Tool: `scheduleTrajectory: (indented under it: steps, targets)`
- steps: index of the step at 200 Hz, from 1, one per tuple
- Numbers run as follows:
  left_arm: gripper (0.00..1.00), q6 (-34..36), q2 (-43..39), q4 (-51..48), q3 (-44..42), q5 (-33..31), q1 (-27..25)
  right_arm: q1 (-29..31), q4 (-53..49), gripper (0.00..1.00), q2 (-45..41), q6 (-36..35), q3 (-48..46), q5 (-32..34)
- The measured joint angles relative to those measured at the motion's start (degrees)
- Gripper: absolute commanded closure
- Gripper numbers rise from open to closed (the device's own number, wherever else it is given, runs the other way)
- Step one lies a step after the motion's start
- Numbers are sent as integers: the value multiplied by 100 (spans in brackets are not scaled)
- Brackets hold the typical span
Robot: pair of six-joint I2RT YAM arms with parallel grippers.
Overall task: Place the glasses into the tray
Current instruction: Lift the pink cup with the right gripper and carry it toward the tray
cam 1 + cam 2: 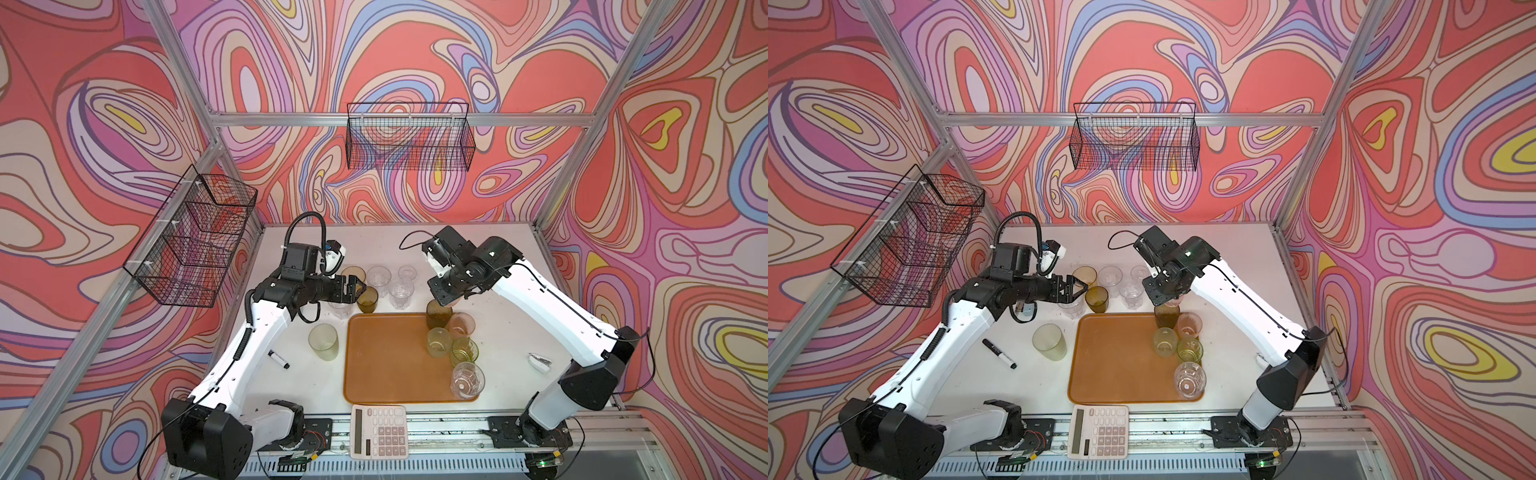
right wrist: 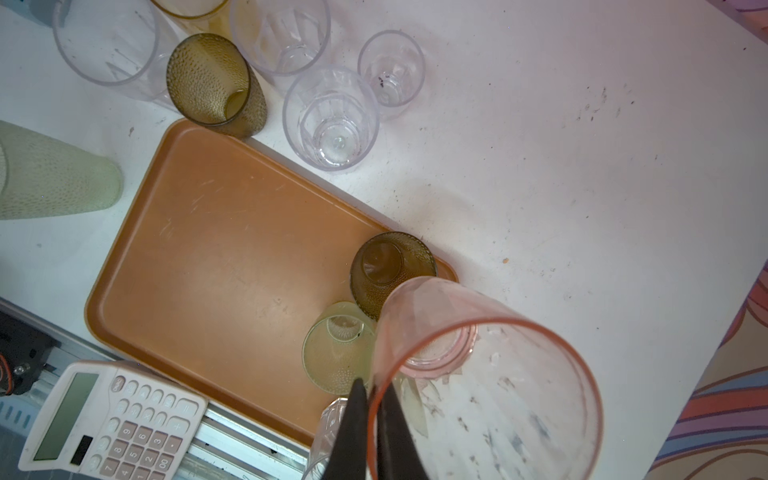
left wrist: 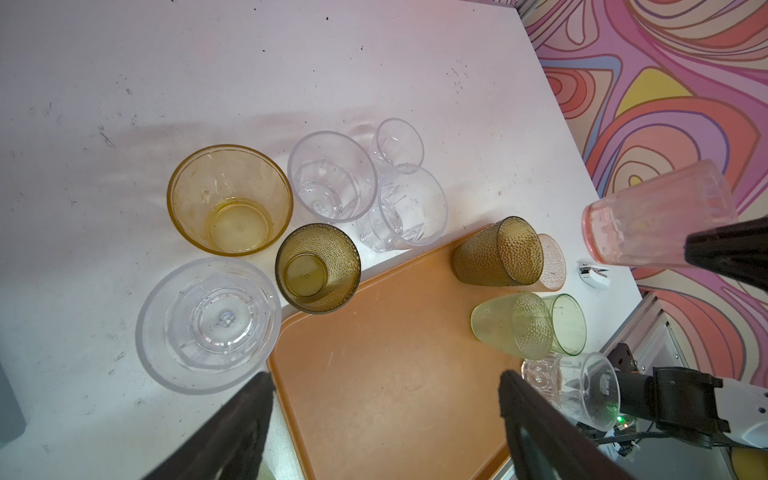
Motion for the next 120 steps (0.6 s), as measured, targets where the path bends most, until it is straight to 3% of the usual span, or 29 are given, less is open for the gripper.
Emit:
scheduleTrajectory:
  steps: [120]
  targets:
    - [12, 0, -4, 0, 0, -15, 0, 1241, -155, 100, -498, 546, -839, 0]
